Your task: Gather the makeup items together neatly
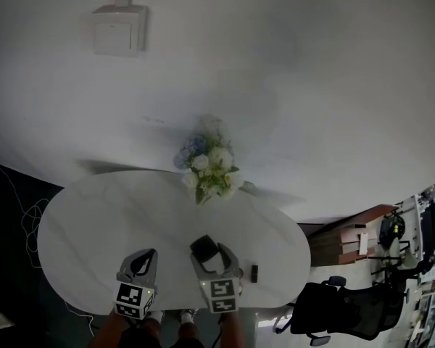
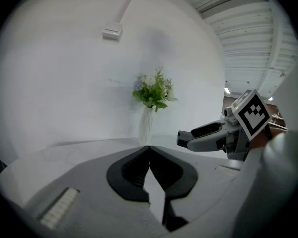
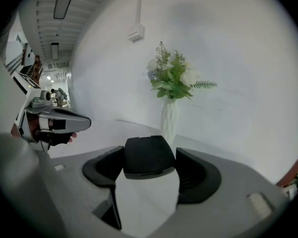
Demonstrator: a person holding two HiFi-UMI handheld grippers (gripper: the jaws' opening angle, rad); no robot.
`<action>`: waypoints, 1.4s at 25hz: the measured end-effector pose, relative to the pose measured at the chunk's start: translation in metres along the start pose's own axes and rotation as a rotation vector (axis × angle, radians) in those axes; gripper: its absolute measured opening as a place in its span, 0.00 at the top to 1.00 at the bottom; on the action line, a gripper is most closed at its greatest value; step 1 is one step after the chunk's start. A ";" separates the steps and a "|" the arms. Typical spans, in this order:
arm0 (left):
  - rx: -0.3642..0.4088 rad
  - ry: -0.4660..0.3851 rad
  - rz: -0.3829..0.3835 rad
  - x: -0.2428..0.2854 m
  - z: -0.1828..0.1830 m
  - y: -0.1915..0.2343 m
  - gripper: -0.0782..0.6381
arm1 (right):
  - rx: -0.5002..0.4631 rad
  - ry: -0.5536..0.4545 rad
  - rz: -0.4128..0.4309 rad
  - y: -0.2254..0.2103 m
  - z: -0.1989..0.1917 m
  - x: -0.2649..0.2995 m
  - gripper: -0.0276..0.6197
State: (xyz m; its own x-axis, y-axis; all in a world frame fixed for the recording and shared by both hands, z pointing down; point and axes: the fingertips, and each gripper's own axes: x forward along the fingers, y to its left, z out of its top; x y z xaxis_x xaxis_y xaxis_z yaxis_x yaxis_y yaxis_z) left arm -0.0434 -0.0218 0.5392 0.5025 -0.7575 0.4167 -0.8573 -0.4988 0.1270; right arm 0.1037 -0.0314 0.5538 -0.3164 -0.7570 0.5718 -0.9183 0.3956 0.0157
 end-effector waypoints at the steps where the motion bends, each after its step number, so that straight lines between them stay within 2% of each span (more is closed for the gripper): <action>1: 0.005 0.005 -0.012 0.001 -0.002 -0.005 0.88 | 0.016 0.003 -0.013 -0.003 -0.005 -0.004 0.45; 13: 0.063 0.059 -0.133 0.016 -0.023 -0.044 0.88 | 0.148 0.043 -0.140 -0.018 -0.065 -0.026 0.45; 26: 0.088 0.137 -0.192 0.030 -0.059 -0.058 0.88 | 0.290 0.116 -0.172 -0.011 -0.134 -0.016 0.45; 35: 0.092 0.189 -0.208 0.036 -0.088 -0.062 0.88 | 0.325 0.152 -0.180 -0.008 -0.167 -0.005 0.45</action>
State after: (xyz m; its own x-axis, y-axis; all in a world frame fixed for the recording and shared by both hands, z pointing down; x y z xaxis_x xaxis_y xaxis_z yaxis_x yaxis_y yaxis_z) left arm 0.0178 0.0188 0.6254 0.6295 -0.5474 0.5515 -0.7198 -0.6781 0.1485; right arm 0.1523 0.0564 0.6874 -0.1276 -0.7041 0.6985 -0.9909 0.0608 -0.1197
